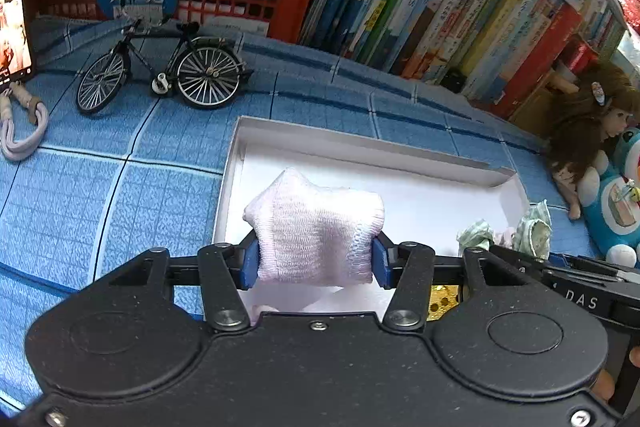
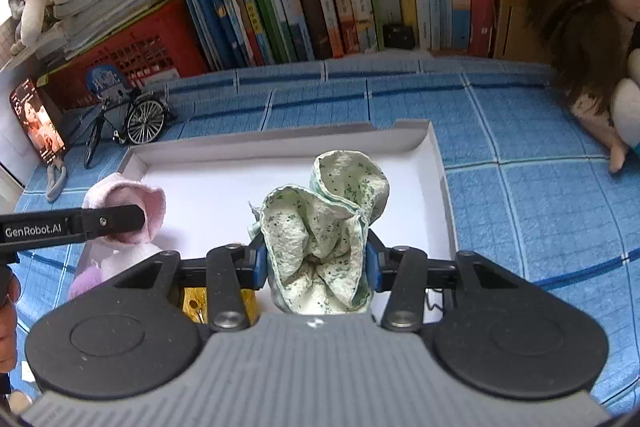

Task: Organize soft objects
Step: 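Carry the sock and green cloth into the white tray and open both tools, then move the left tool to the white paper origami while the right tool reaches the blue floral pouch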

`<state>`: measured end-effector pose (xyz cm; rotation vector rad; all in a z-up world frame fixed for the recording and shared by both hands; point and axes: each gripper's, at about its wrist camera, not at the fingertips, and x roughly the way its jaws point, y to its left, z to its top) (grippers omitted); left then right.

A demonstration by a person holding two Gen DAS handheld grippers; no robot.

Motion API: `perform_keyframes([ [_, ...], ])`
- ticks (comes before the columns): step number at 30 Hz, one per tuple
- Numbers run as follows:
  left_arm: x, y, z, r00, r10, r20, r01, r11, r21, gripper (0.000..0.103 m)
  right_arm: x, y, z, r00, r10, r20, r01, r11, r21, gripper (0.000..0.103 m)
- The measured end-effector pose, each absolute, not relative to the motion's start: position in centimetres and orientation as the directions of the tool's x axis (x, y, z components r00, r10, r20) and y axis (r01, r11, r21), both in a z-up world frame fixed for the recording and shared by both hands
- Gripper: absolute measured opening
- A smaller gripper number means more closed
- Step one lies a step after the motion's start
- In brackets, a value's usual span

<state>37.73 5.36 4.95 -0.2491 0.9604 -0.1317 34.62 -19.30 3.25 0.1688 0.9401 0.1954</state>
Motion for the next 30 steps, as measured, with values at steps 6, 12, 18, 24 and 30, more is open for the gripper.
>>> perform_keyframes([
  [6, 37.9, 5.0, 3.7, 0.545, -0.196, -0.815, -0.001, 0.972, -0.234, 0.05, 34.7, -19.2, 3.0, 0.559, 0.248, -0.791, -0.103, 0.968, 0.23, 0.051],
  [12, 38.3, 5.2, 3.4, 0.531, -0.206, -0.822, -0.008, 0.969, -0.247, 0.05, 35.2, -18.6, 2.8, 0.528, 0.257, -0.81, -0.131, 0.966, 0.221, 0.054],
  [18, 38.3, 5.7, 4.0, 0.541, -0.214, -0.813, -0.019, 0.964, -0.267, 0.064, 35.1, -18.5, 3.1, 0.528, 0.26, -0.808, -0.148, 0.966, 0.214, 0.062],
  [24, 37.0, 5.6, 6.2, 0.586, -0.215, -0.781, 0.005, 0.965, -0.262, 0.079, 34.1, -19.5, 4.7, 0.559, 0.294, -0.775, -0.152, 0.956, 0.253, 0.074],
  [30, 35.1, 5.8, 7.9, 0.608, -0.21, -0.766, 0.015, 0.967, -0.254, 0.081, 32.2, -20.2, 6.6, 0.599, 0.296, -0.744, -0.155, 0.955, 0.255, 0.076],
])
